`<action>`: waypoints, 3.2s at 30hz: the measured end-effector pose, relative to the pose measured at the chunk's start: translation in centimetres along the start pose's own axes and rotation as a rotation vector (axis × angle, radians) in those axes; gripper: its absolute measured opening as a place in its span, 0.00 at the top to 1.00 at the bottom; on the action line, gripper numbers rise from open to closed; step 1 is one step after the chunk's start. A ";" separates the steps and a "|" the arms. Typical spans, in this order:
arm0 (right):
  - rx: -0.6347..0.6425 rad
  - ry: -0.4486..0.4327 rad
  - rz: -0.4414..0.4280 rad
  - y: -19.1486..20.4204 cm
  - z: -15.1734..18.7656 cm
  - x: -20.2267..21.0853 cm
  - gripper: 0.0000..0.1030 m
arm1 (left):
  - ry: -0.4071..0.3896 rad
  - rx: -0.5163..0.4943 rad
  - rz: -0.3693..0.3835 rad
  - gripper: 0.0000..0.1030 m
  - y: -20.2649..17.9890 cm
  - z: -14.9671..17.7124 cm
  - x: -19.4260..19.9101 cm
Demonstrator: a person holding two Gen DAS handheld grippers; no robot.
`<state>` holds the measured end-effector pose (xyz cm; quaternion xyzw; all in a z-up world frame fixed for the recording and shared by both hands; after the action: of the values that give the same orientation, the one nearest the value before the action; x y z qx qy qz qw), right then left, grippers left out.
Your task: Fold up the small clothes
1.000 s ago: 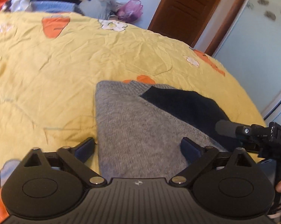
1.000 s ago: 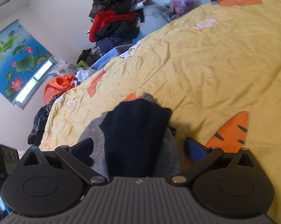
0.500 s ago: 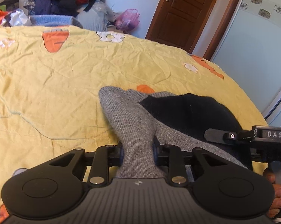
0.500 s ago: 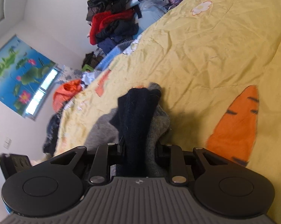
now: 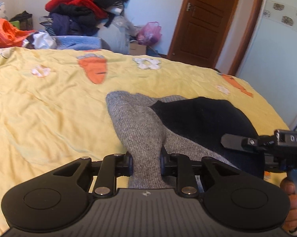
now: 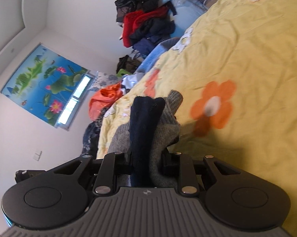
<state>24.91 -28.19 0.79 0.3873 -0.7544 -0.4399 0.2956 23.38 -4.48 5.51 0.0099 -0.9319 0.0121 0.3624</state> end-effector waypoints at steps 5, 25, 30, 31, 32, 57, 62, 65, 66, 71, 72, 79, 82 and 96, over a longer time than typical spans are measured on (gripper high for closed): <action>0.015 -0.032 0.166 -2.0 -0.2 -0.9 0.55 | 0.075 -0.035 -0.043 0.71 1.1 1.4 -2.1; 0.081 0.266 0.178 0.1 8.7 2.5 0.75 | 0.209 0.148 0.175 0.80 3.5 9.7 3.8; 0.070 0.291 0.112 2.2 10.7 3.1 0.78 | 0.152 0.024 0.082 0.81 5.6 9.3 5.3; 0.089 0.312 0.127 2.2 11.6 3.0 0.78 | 0.163 0.012 0.082 0.79 5.8 9.8 5.2; 0.130 0.327 0.159 2.1 12.5 2.8 0.79 | 0.156 0.003 0.079 0.77 5.9 10.0 5.3; 0.241 0.144 0.393 -1.5 -0.3 -3.2 0.84 | -0.170 -0.314 0.015 0.00 -3.4 12.8 5.2; 0.255 0.082 0.279 3.5 2.7 2.6 0.40 | -0.224 -0.324 0.018 0.00 -1.6 13.6 8.2; 0.286 0.179 0.274 5.5 6.6 5.5 0.38 | -0.213 -0.311 -0.002 0.00 -0.7 13.9 8.5; 0.289 0.194 0.279 5.8 8.0 6.1 0.38 | -0.197 -0.309 -0.006 0.00 -0.6 13.7 8.2; 0.333 0.318 0.255 7.3 12.8 5.5 0.90 | -0.114 -0.314 -0.041 0.00 -0.8 13.7 6.7; 0.385 0.322 0.286 7.9 13.0 5.5 0.91 | -0.098 -0.306 -0.047 0.00 -0.6 13.7 6.2; 0.427 0.289 0.393 7.1 12.2 6.6 0.88 | -0.104 -0.226 -0.015 0.01 1.2 13.6 8.4; 0.467 0.173 0.396 8.8 9.7 6.2 0.63 | -0.162 -0.241 0.015 0.01 0.5 12.9 9.7; 0.632 0.274 0.490 3.8 6.7 -8.6 0.18 | -0.128 -0.304 -0.024 0.00 -3.9 13.6 5.7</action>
<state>22.91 -16.87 0.38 0.3232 -0.8757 -0.0481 0.3556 10.08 -8.89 -0.61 -0.0335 -0.9440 -0.1340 0.2996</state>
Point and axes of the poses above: each gripper's, at about its wrist camera, not at the fingertips, and x roughly against the way its jaws point, y to its left, z to its underside, the point moved 3 cm from there along -x, roughly the way its jaws point, and after that the axes turned 15 degrees about -z, right-handed, at the moved point
